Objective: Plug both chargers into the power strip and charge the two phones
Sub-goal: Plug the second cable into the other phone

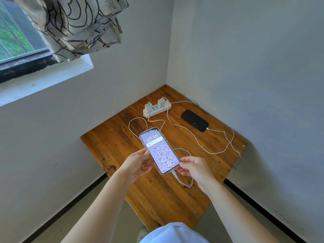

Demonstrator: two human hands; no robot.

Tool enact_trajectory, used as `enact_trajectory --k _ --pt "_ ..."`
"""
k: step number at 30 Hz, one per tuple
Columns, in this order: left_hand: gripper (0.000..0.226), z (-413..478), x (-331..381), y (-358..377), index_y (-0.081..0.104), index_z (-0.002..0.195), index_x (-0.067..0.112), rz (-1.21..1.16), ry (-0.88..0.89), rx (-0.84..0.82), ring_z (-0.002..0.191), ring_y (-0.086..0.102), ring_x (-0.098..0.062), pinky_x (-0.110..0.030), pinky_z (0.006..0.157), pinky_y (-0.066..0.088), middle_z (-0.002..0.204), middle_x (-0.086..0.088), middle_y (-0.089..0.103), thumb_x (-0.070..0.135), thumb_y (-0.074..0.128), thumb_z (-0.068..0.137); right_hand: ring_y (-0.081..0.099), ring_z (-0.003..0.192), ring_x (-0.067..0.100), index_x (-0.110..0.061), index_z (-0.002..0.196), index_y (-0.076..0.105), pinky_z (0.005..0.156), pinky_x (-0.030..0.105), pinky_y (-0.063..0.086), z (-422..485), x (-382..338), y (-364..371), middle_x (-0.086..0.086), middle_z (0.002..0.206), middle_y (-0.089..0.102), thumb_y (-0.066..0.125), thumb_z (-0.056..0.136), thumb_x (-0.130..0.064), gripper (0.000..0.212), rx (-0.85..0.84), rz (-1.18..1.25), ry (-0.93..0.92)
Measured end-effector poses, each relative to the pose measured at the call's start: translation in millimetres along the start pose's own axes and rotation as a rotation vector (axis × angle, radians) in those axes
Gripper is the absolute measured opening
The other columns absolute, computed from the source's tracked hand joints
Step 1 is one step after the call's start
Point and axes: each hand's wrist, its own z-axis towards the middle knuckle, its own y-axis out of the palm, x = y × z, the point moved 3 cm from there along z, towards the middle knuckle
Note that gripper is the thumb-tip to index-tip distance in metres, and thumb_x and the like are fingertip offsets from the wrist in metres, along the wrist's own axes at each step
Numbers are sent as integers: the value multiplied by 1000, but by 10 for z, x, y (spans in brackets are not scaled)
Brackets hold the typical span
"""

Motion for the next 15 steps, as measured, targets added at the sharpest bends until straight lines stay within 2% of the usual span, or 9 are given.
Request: enact_trajectory --k 5,8,15 --pt "21 9 7 -8 65 112 20 6 4 -12 78 64 -19 -30 69 51 78 -1 75 16 55 94 72 80 14 -14 101 65 67 25 58 8 5 10 2 90 73 62 89 -11 12 14 -19 3" --pt "22 11 12 -12 65 113 19 7 6 -11 79 64 -19 -31 69 51 77 -1 75 16 56 94 71 80 14 -13 101 65 70 27 59 5 7 18 3 91 73 62 89 -11 13 10 -14 2" --pt "23 2 18 -13 65 115 20 19 14 -14 84 64 -20 -31 70 51 90 -4 73 18 56 94 72 80 14 -14 102 64 69 27 59 -10 0 19 4 93 73 62 88 -10 14 8 -15 2"
